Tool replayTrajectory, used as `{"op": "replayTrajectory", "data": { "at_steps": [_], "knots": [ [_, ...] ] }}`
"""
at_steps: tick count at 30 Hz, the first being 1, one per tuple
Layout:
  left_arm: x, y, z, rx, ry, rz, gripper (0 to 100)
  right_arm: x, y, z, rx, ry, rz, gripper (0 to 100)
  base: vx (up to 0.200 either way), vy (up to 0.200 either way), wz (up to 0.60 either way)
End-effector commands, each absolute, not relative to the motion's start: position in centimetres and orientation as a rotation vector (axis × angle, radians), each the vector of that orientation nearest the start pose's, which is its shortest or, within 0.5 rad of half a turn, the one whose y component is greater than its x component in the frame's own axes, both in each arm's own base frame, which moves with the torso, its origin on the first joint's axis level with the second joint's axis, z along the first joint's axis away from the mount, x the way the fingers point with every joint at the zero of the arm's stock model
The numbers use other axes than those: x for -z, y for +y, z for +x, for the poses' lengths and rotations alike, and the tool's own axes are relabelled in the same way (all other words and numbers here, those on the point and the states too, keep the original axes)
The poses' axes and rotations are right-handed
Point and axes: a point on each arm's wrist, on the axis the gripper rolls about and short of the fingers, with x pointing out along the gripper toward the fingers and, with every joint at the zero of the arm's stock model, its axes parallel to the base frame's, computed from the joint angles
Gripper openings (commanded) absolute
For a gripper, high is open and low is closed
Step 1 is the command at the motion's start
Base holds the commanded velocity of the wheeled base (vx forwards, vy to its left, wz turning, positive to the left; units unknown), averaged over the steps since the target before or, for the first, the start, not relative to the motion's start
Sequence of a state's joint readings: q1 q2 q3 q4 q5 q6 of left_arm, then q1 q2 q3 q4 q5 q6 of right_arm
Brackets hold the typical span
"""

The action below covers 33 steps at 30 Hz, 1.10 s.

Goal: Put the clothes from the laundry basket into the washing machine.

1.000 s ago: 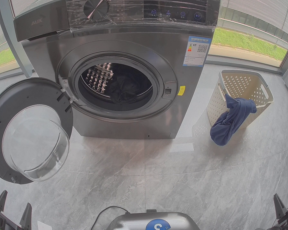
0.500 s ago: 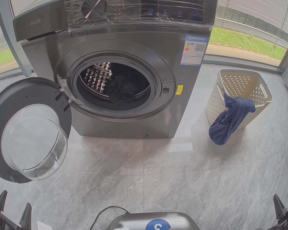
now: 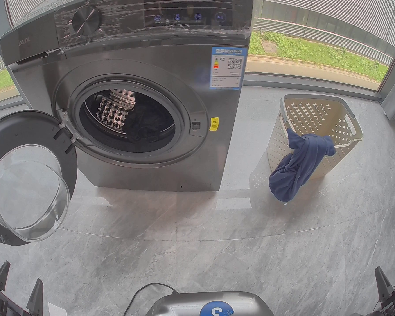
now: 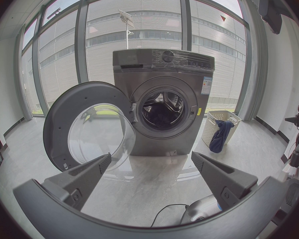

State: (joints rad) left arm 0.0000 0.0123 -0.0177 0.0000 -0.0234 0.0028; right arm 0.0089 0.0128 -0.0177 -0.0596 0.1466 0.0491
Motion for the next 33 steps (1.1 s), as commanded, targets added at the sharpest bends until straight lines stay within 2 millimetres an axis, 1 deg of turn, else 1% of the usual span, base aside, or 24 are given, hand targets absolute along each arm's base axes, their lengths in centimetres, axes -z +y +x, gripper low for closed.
{"op": "replayTrajectory", "data": {
  "at_steps": [1,15,24,33],
  "knots": [
    [-7.55,-0.05,-2.26,0.023,0.003,0.003,100,-8.16,0.31,-2.33,-0.158,-0.056,0.045,100,0.0,-0.2,0.0],
    [-7.57,0.01,-2.26,-0.003,0.001,-0.028,100,-8.16,0.31,-2.33,-0.158,-0.056,0.045,100,0.0,-0.2,0.0],
    [-7.57,0.0,-2.26,-0.002,0.002,-0.02,100,-8.16,0.31,-2.33,-0.158,-0.056,0.045,100,0.0,0.0,0.0],
    [-7.59,-0.01,-2.26,0.006,0.0,-0.025,100,-8.16,0.31,-2.33,-0.158,-0.056,0.045,100,0.2,0.0,0.0]
  ]
}}
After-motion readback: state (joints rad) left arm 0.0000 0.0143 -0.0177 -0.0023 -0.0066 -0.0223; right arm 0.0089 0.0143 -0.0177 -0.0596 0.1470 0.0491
